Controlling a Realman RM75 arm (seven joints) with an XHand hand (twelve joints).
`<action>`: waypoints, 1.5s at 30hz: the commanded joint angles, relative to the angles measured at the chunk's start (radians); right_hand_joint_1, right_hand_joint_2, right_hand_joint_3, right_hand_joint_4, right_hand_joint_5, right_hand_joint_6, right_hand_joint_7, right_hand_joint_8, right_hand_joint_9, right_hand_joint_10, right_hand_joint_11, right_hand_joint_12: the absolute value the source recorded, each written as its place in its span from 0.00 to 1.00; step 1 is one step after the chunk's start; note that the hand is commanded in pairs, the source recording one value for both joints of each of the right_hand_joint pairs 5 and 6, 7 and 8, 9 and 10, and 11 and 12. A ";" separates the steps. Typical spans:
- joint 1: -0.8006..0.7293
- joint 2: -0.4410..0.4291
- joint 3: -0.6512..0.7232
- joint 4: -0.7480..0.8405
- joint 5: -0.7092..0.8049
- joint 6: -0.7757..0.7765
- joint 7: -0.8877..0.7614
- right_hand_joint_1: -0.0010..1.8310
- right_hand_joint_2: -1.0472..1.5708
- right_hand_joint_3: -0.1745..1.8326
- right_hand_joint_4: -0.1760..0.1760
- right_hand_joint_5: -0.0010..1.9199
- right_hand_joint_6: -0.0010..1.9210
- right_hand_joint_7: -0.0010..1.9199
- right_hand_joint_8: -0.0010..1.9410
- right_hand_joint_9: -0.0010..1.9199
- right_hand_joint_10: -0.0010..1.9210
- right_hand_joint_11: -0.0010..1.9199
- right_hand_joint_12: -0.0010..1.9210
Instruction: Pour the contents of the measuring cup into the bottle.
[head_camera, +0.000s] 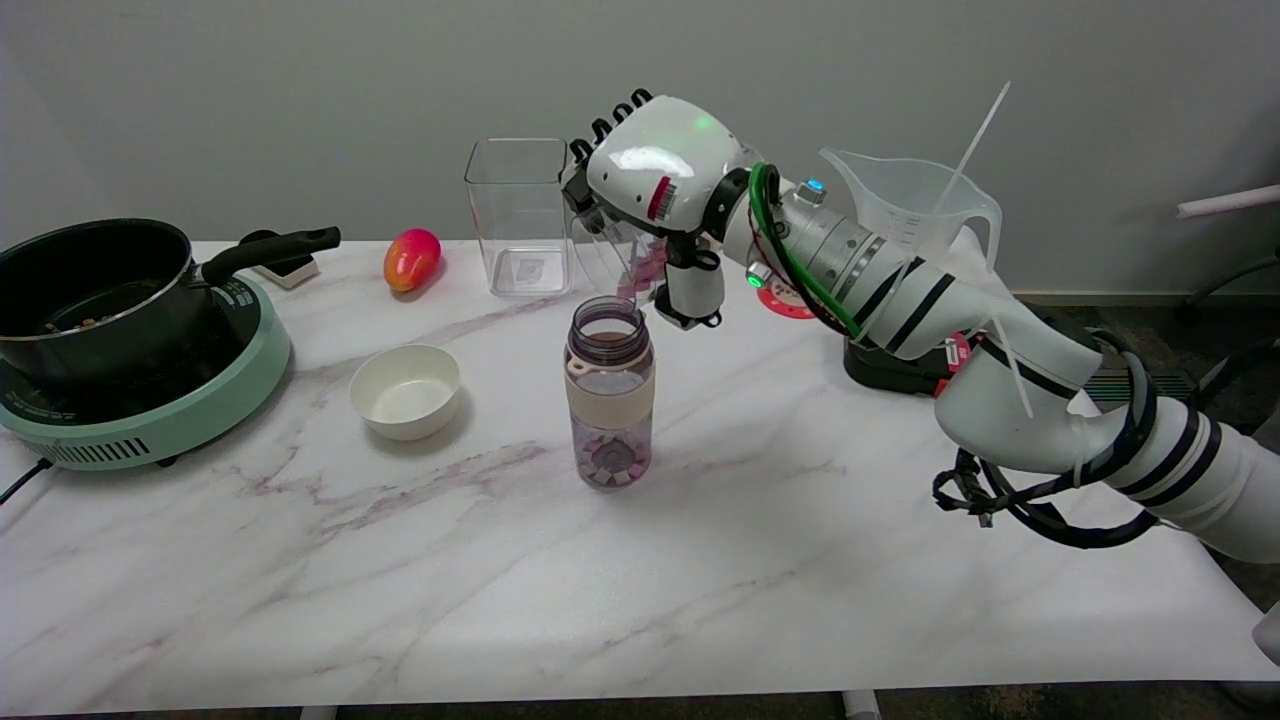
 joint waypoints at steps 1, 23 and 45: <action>0.005 -0.005 -0.007 0.000 0.005 -0.003 -0.067 0.84 0.37 1.00 0.50 0.67 0.67 0.72 0.71 0.66 0.66 0.55 0.55; -0.005 -0.003 -0.006 -0.003 0.001 -0.019 -0.093 0.84 0.39 0.98 0.50 0.68 0.68 0.72 0.71 0.66 0.66 0.56 0.55; 0.001 0.001 -0.005 -0.003 0.000 -0.026 -0.121 0.84 0.41 0.96 0.50 0.69 0.69 0.73 0.73 0.67 0.67 0.56 0.56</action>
